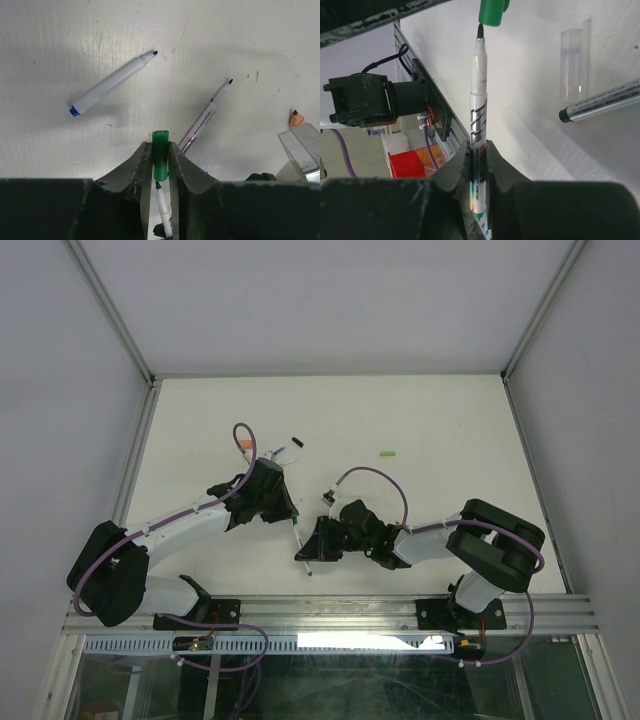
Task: Insert the pens into the pen caps
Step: Insert the pen cap onto the pen.
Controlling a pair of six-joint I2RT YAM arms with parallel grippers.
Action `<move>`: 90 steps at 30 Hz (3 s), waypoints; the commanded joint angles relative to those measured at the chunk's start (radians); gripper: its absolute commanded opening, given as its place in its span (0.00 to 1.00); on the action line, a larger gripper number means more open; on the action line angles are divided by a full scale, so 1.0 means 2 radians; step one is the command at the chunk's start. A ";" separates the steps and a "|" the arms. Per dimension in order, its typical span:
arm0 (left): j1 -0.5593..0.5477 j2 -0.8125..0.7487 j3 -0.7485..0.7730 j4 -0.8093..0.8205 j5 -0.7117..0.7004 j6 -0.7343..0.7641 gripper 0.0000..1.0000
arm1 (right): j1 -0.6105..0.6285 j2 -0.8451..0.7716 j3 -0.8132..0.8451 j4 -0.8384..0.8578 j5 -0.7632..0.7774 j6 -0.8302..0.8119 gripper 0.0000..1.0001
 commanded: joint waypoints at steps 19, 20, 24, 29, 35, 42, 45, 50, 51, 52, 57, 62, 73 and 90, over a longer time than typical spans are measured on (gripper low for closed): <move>0.005 -0.006 0.007 0.026 0.001 -0.002 0.19 | 0.001 -0.010 0.020 -0.003 0.037 0.010 0.00; 0.005 -0.006 0.007 0.026 0.000 -0.002 0.19 | 0.001 -0.012 0.019 -0.004 0.038 0.010 0.00; 0.005 -0.004 0.007 0.026 0.001 -0.003 0.19 | 0.001 -0.014 0.020 -0.007 0.038 0.007 0.00; 0.005 -0.003 0.008 0.026 -0.001 -0.001 0.18 | 0.001 -0.015 0.022 -0.007 0.033 0.000 0.00; 0.005 -0.001 0.013 0.026 -0.002 0.001 0.18 | 0.001 -0.018 0.017 -0.011 0.036 -0.004 0.00; 0.005 -0.001 0.011 0.026 0.004 0.001 0.18 | 0.001 -0.025 0.022 -0.020 0.048 -0.018 0.00; 0.005 -0.002 0.010 0.026 0.004 0.000 0.18 | 0.001 -0.028 0.026 -0.027 0.055 -0.024 0.00; 0.005 -0.003 0.009 0.026 0.007 0.000 0.18 | 0.001 -0.030 0.027 -0.028 0.063 -0.029 0.00; 0.005 -0.002 0.009 0.028 0.007 0.000 0.18 | 0.001 -0.030 0.028 -0.028 0.065 -0.031 0.00; 0.005 -0.002 0.008 0.029 0.008 0.000 0.18 | 0.001 -0.030 0.029 -0.028 0.067 -0.033 0.00; 0.005 -0.002 0.006 0.034 0.015 -0.003 0.17 | 0.001 -0.028 0.034 -0.034 0.079 -0.043 0.00; 0.005 -0.005 0.003 0.036 0.017 -0.004 0.17 | 0.000 -0.028 0.045 -0.056 0.098 -0.046 0.00; 0.005 -0.010 -0.005 0.040 0.020 -0.006 0.17 | -0.008 -0.007 0.063 -0.068 0.095 -0.040 0.00; 0.005 -0.014 -0.013 0.051 0.021 -0.008 0.14 | -0.010 0.001 0.049 -0.060 0.090 -0.023 0.00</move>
